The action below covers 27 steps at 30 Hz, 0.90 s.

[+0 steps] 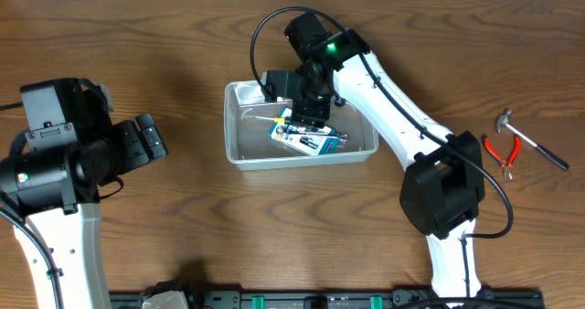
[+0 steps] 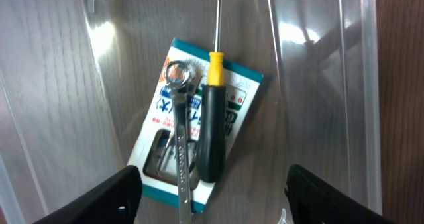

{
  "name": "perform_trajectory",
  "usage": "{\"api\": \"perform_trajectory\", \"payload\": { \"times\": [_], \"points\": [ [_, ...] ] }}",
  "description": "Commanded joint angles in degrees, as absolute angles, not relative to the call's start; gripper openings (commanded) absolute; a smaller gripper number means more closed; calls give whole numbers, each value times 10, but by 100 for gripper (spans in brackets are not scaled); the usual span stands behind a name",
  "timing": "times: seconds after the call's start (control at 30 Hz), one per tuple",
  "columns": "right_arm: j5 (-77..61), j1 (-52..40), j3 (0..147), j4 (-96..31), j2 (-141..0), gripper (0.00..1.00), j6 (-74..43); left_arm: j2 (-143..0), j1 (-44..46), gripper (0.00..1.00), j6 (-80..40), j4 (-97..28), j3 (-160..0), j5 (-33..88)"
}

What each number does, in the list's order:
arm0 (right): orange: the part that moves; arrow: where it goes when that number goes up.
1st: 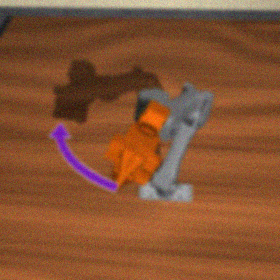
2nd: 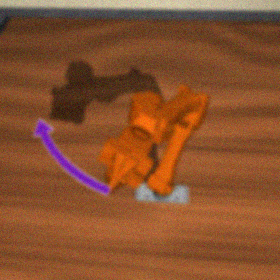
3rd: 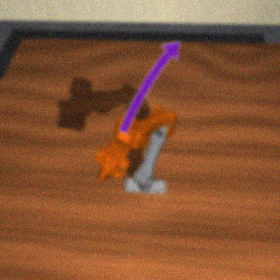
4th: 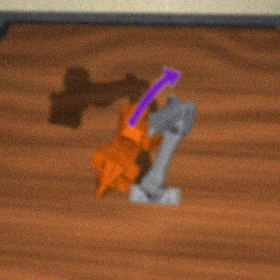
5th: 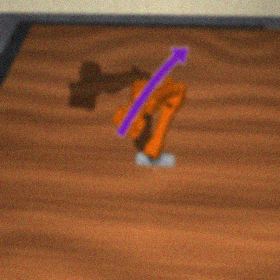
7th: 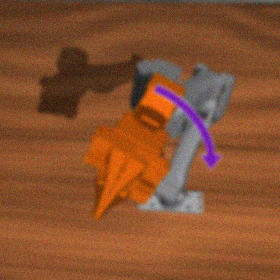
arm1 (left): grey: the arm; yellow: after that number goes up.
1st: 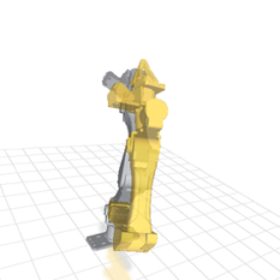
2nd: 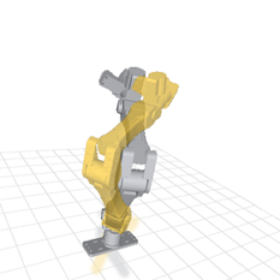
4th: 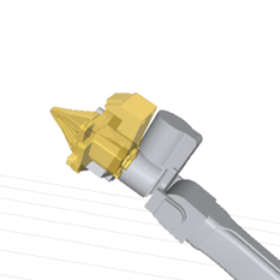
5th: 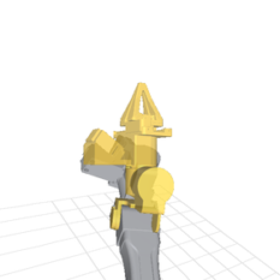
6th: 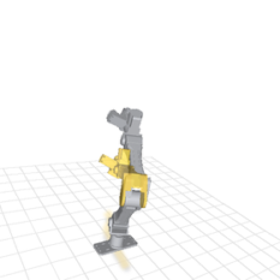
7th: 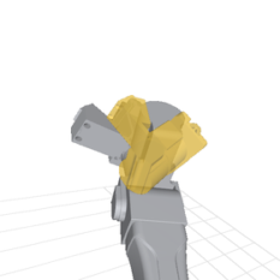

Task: Pack container
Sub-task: 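Carry the screwdriver into the container and release it, then move the right gripper to the red pliers and grasp them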

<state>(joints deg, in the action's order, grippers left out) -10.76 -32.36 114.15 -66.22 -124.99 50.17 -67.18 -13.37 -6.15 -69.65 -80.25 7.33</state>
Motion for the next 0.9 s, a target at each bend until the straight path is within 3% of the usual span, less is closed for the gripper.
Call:
{"api": "perform_trajectory", "payload": {
  "times": [0.0,0.2,0.37,0.5,0.53,0.67,0.87],
  "points": [
    [-110,-317,1143,-666,-1239,73,480,-673,-131,98,-64,-698,-808,75],
    [-100,-291,1144,-655,-1176,68,373,-673,-131,98,-64,-698,-808,75],
    [-25,-213,1144,-637,-1103,69,162,-673,-131,98,-62,-698,-808,75],
    [-7,-102,1144,-689,-1061,79,27,-673,-131,98,-62,-698,-808,75],
    [-11,-77,1144,-708,-1057,83,17,-673,-131,98,-62,-698,-808,75],
    [-15,25,1140,-789,-1061,84,52,-673,-131,98,-62,-698,-808,75],
    [-30,109,1101,-797,-1079,94,135,-673,-131,98,-62,-698,-808,75]
  ]
}}
